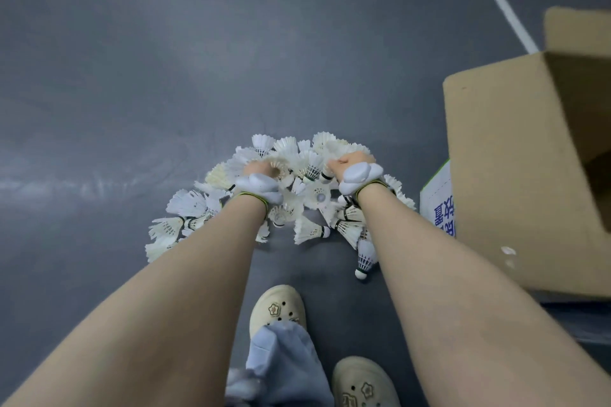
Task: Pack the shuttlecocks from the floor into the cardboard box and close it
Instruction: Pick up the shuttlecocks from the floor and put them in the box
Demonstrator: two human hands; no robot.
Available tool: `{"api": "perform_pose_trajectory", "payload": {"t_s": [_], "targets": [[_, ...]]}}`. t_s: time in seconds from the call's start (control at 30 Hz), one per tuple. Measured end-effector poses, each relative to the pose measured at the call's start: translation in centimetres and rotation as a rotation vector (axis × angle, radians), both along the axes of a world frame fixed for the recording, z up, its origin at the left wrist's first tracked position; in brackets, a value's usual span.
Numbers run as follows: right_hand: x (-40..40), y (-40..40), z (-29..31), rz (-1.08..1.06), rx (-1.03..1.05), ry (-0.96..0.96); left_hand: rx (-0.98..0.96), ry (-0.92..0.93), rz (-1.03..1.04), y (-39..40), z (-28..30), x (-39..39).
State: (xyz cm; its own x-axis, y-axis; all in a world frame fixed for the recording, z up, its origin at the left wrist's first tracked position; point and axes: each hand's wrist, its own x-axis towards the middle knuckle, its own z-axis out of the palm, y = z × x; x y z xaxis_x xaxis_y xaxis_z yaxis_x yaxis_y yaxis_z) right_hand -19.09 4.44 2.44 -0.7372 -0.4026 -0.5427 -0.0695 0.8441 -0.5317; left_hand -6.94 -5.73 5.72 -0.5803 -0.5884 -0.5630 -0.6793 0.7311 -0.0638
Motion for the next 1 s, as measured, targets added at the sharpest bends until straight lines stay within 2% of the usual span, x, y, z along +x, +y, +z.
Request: {"api": "perform_pose_trajectory", "payload": {"t_s": [0.13, 0.33, 0.43, 0.7, 1.0], "targets": [[1.6, 0.9, 4.4, -0.011, -0.095, 0.072, -0.076, 0.146, -0.010, 0.7, 3.8, 1.4], [5.5, 2.7, 13.2, 0.006, -0.290, 0.225, 0.035, 0.465, 0.148, 3.8, 12.0, 3.6], [6.8, 4.4, 16.5, -0.007, -0.395, 0.296, 0.104, 0.636, 0.171, 5.9, 13.9, 4.3], [8.6, 11.7, 22.8, -0.113, -0.603, 0.530, 0.151, 1.065, 0.047, 11.8, 19.3, 4.8], [6.7, 22.1, 24.9, -0.375, -0.599, 0.634, 0.277, 1.191, -0.220, 21.8, 21.1, 0.0]]}}
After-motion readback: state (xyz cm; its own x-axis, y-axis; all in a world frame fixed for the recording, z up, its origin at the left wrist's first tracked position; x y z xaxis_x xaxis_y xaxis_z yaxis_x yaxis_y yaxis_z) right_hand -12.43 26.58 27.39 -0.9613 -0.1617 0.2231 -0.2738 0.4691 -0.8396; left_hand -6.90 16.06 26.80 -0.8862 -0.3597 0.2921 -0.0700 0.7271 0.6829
